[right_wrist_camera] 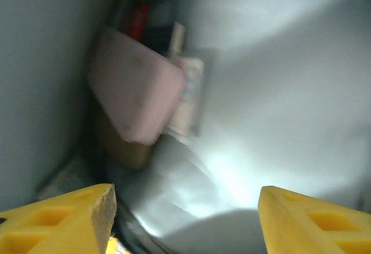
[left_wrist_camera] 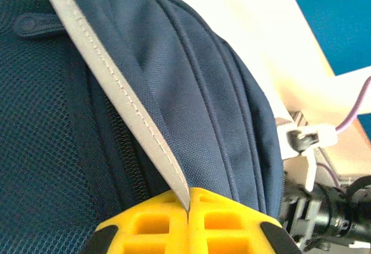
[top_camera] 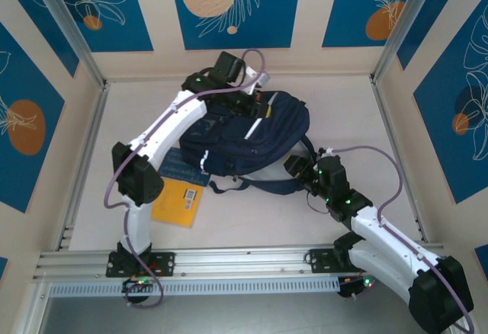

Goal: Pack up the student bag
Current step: Close the student bag at the top-center of the table.

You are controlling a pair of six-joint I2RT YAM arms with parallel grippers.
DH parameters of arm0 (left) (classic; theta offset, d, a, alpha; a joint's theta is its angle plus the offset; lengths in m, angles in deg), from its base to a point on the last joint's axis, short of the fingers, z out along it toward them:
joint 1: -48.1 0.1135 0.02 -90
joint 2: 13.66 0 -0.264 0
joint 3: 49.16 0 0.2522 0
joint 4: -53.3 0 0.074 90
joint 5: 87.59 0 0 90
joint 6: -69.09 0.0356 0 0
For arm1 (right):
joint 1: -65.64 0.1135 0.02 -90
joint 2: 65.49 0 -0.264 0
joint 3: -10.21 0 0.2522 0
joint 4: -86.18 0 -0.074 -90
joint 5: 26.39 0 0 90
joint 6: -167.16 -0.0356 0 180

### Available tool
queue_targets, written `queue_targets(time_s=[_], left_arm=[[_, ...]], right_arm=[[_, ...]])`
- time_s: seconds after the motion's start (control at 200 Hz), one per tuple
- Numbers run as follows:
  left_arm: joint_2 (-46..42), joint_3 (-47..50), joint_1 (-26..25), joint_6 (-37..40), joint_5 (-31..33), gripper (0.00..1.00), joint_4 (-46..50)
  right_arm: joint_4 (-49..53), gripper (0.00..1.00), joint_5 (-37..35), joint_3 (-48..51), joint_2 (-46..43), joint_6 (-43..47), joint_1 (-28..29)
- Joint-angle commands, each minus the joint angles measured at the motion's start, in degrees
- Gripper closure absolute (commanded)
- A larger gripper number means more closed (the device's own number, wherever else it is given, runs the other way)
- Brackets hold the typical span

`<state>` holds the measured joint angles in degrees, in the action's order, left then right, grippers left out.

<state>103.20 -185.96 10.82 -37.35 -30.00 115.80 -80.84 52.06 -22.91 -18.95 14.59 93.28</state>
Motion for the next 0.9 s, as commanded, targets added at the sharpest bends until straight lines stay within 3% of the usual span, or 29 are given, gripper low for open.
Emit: queue_targets(time_s=[0.0,0.205,0.495,0.575,0.68,0.8,0.895], left_arm=[[4.08,-9.39,-4.37,3.37,-1.14,1.00,1.07],[14.36,-23.88,-9.46,2.16,-3.75,1.00,3.29],[19.50,-25.67,-12.64,1.65,-4.69,1.00,2.36],[19.42,-25.44,-12.19,2.80,-0.14,0.80,5.23],[17.20,-22.30,-10.31,1.88,7.72,0.50,7.69],[8.55,-8.98,-7.09,-2.11,11.88,0.35,2.45],[-1.90,3.86,-6.40,-2.83,17.80,0.20,-2.32]], right_arm=[[4.09,0.38,-5.96,4.28,1.95,-4.09,3.13],[-3.10,0.42,-7.68,7.20,10.40,-7.75,7.84],[-16.25,0.41,-9.33,3.63,24.39,-8.21,16.36],[-15.86,0.36,-10.70,1.93,24.78,-7.08,17.87],[-13.48,0.21,-14.13,1.87,20.42,-5.66,19.61],[-6.90,0.08,-16.11,1.81,13.57,-3.35,20.20],[-2.16,0.06,-15.92,3.28,7.62,-3.15,20.35]])
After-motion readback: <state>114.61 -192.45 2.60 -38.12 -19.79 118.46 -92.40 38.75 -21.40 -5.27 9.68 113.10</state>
